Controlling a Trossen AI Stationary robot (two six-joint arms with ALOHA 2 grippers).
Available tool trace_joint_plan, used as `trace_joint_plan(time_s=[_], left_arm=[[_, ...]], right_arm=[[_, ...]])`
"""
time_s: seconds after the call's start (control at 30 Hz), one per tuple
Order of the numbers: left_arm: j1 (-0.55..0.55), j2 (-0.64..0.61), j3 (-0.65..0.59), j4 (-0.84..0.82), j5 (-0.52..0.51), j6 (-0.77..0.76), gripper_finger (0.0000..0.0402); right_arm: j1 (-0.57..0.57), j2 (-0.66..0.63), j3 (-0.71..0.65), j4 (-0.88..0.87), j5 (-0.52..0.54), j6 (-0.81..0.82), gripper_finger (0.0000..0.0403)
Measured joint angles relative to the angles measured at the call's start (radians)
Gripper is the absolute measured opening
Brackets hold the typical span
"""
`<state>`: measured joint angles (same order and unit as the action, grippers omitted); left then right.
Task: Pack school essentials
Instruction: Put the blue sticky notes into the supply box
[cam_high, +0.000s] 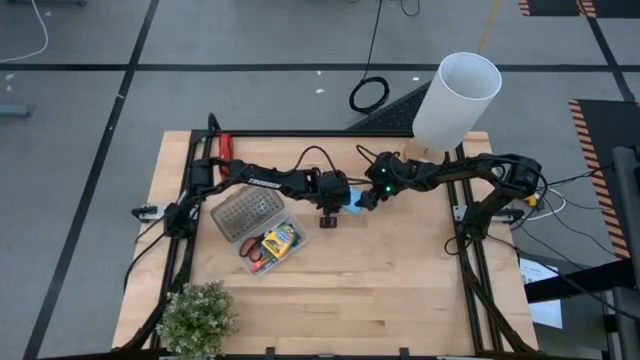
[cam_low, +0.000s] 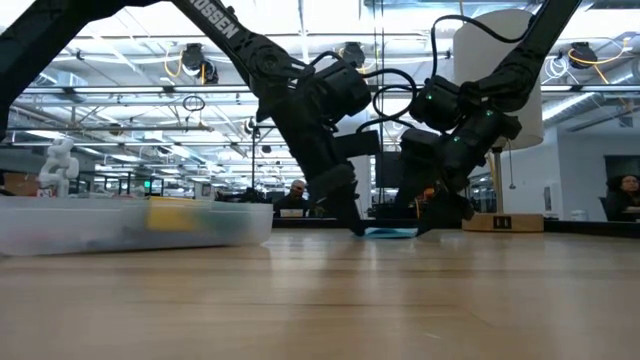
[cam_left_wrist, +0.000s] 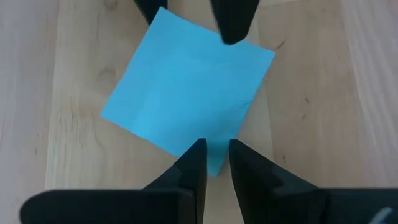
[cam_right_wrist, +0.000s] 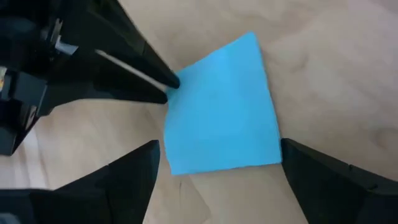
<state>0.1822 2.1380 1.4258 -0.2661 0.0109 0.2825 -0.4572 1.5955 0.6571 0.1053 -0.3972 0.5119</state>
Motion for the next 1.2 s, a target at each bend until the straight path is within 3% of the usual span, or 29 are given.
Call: trace_joint_plan(time_s=[0.57, 0.9, 1.2], left_arm=[[0.003, -0.004, 0.003, -0.08, -0.004, 0.002, 0.0069], [0.005, -0.004, 0.003, -0.084, -0.008, 0.002, 0.0069], [0.005, -0.003, 0.002, -0.082, -0.011, 0.001, 0.0069]], right_arm=[[0.002, -0.037, -0.003, -0.014, -0.107, -0.07, 0.0279], [0.002, -0.052, -0.002, -0.089, -0.105, -0.254, 0.0278], [0.002, -0.052, -0.001, -0.109, -0.104, -0.185, 0.0278]])
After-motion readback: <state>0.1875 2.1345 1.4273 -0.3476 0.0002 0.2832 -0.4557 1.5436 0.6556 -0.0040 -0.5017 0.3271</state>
